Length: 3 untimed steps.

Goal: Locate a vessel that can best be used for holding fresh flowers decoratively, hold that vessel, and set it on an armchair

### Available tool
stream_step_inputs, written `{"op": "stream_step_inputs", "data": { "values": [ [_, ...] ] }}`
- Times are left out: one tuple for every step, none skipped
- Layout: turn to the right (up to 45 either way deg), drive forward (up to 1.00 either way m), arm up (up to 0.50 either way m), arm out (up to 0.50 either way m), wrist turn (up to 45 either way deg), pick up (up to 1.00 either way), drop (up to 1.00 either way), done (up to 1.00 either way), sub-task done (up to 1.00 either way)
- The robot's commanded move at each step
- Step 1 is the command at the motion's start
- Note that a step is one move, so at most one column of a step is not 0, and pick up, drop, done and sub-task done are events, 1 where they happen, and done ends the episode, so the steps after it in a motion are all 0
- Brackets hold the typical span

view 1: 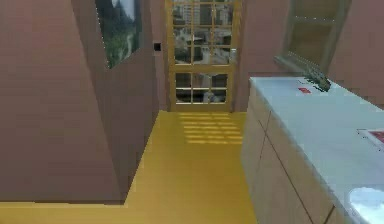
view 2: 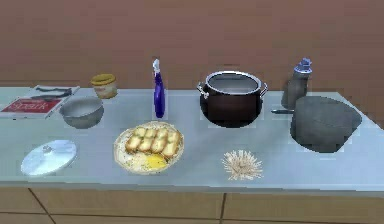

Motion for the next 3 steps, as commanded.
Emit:
{"op": "stream_step_inputs", "data": {
  "values": [
    [-33.0, 0.0, 0.0, 0.0, 0.0, 0.0, 0.0, 0.0, 0.0],
    [0.0, 0.0, 0.5, 0.0, 0.0, 0.0, 0.0, 0.0, 0.0],
    [0.0, 0.0, 0.38, 0.0, 0.0, 0.0, 0.0, 0.0, 0.0]
  ]
}}
